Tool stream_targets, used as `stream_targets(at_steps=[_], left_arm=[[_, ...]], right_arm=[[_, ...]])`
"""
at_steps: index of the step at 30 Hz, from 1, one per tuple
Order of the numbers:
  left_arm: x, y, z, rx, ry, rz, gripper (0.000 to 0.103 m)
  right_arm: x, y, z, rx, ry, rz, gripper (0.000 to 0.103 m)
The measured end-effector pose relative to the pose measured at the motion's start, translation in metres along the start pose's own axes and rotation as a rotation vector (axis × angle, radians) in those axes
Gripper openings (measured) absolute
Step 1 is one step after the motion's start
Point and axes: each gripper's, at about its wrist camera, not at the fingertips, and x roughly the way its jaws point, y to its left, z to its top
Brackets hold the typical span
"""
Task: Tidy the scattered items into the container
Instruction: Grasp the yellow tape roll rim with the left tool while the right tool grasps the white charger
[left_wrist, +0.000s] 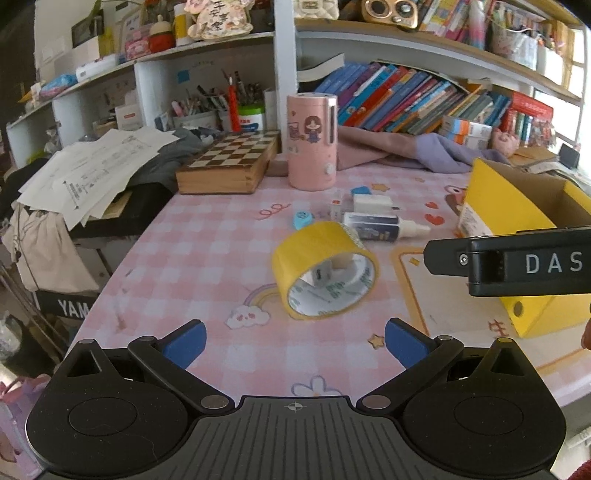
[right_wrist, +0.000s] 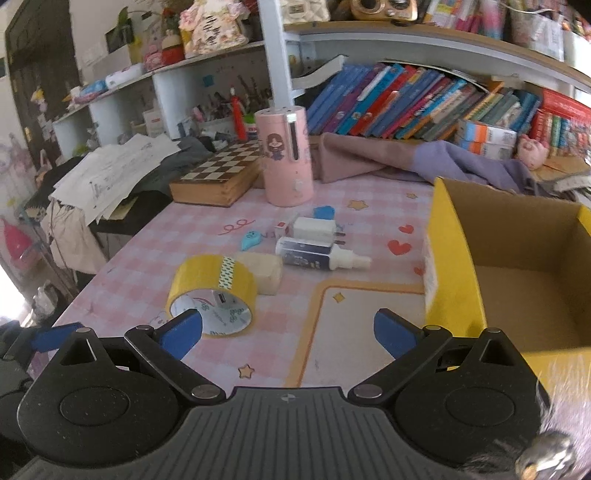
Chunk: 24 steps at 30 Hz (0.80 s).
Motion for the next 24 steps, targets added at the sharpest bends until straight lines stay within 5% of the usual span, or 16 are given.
stream_targets(at_steps=[13, 22, 24], left_arm=[[0.047, 0.003, 0.02, -0.012, 0.043, 0.046, 0.096], [0.086, 0.001, 0.025, -0.003, 0.114, 0.003, 0.047], [0.091, 0.002, 0.025, -0.009, 0.123, -0.001, 0.025]], right_arm=[[0.042, -0.01, 0.027, -0.01, 0.018, 0.023, 0.101], [0.071, -0.016, 0.036, -0.006, 0.061, 0.019, 0.101], [0.077, -0.017, 0.038, -0.006, 0.074, 0.023, 0.101]])
